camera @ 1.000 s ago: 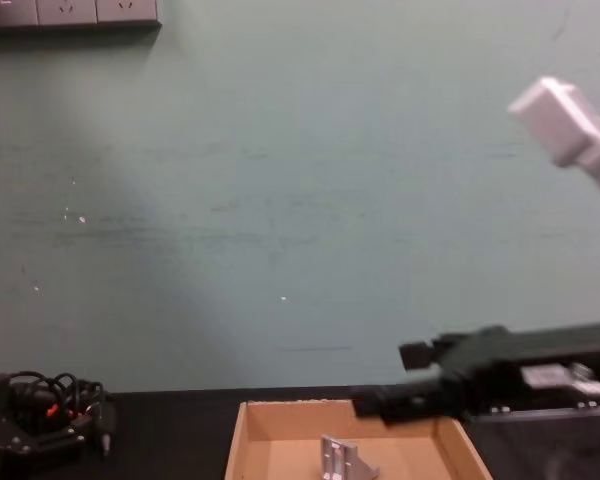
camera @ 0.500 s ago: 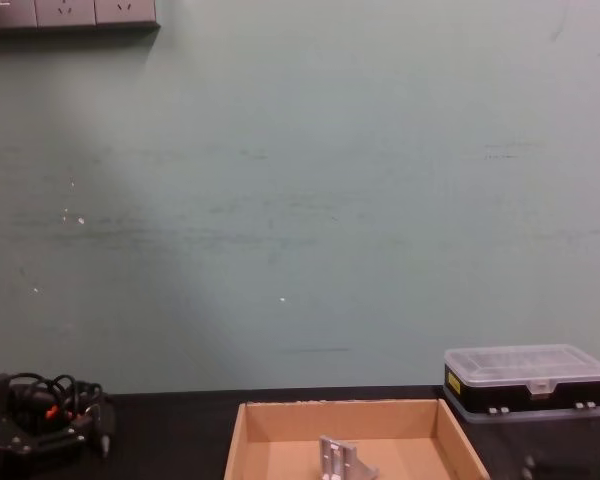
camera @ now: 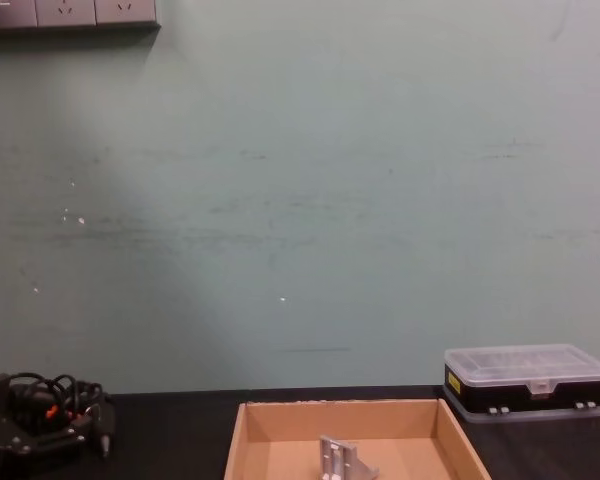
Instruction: Use one hand to pick up the angle iron from the table and place it into the box.
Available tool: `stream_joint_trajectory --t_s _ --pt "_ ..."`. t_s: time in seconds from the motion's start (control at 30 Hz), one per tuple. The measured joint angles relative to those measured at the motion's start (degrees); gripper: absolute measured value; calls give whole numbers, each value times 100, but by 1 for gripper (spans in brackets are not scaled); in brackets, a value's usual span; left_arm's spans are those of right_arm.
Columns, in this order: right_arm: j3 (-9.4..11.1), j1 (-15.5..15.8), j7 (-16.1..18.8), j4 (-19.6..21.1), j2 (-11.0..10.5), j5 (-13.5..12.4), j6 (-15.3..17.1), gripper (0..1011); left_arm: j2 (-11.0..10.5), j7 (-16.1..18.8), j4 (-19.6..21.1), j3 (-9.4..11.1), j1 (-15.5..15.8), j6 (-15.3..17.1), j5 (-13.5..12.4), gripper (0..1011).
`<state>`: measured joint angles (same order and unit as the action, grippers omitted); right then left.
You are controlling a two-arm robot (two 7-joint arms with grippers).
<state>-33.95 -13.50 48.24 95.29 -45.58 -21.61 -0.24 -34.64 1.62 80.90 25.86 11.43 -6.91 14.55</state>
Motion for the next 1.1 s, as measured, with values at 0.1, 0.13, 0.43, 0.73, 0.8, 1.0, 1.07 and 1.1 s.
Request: stream_joint_trajectory --t_s 0.1,0.13,0.43,0.73,0.8,1.0,1.07,1.1 --pt "-88 -59 -24 17 35 57 118 1004 0 0 0 0 0 0 0 1000" --pt "-134 -90 -84 24 58 112 211 1004 0 0 0 0 0 0 0 1000" --pt "-339 -253 -510 21 228 410 996 1004 0 0 0 0 0 0 0 1000" --pt "-423 -308 -629 -3 329 467 1377 1004 0 0 0 0 0 0 0 1000" --pt "-438 -312 -636 -5 349 470 1408 1004 0 0 1 0 0 0 0 1000" --pt "-452 -314 -664 -9 372 472 1452 1004 0 0 1 0 0 0 0 1000" --pt "-452 -314 -664 -10 371 472 1452 1004 0 0 0 0 0 0 0 1000" --pt "-450 -314 -663 -10 370 471 1452 1004 0 0 0 0 0 0 0 1000"
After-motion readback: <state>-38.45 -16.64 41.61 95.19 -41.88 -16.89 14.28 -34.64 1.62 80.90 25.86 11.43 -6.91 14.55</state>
